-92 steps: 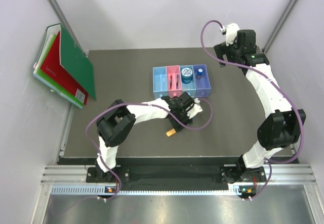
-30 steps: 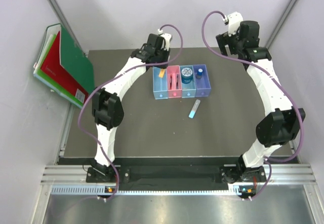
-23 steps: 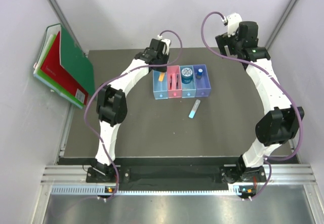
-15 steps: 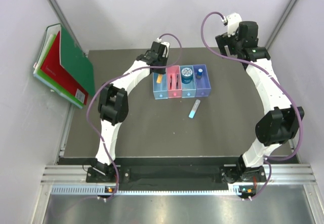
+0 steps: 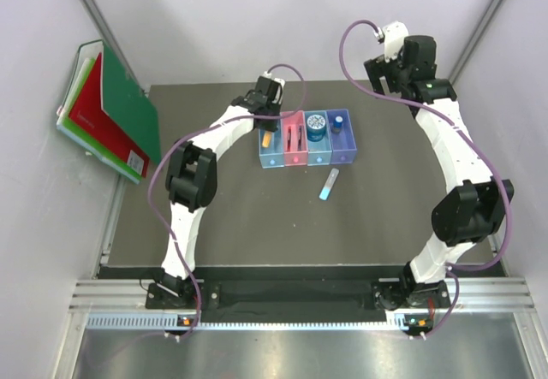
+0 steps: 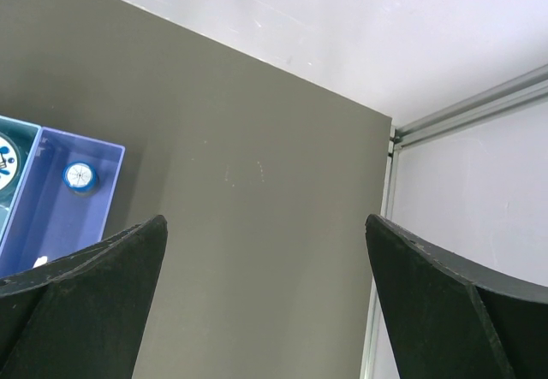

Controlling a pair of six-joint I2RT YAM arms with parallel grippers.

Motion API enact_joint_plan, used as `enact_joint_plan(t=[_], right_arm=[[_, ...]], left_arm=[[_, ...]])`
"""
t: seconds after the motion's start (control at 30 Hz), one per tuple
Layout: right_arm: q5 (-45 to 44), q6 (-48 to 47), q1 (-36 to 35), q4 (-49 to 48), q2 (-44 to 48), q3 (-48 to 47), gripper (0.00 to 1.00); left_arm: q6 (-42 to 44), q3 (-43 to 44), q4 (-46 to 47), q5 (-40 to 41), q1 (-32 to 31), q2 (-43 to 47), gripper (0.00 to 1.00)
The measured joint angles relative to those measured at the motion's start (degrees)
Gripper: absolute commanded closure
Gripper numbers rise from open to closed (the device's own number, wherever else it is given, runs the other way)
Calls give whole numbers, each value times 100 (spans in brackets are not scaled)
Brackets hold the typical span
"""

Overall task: Sort the stationery into containers
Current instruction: Place the pen in the storage box.

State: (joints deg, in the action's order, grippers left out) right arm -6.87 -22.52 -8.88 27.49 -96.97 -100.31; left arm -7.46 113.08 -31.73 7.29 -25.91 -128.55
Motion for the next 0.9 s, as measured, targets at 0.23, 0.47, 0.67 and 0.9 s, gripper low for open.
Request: enact_joint_plan(t=[0.23,0.47,0.67,0.9], right_arm=[[0,2,0,2,0,0,1],[2,2,0,2,0,0,1],[4,2,-2,2,0,2,1],[175,7,-35,44,22,105,0]], left_arm=[[-111,-420,-4,-122,-17,0,100],[-138,-457,9,-149,-20,2,67],[-109,-457,11,-181,-20,2,55],[-96,-457,55,-293,-20,61,48]])
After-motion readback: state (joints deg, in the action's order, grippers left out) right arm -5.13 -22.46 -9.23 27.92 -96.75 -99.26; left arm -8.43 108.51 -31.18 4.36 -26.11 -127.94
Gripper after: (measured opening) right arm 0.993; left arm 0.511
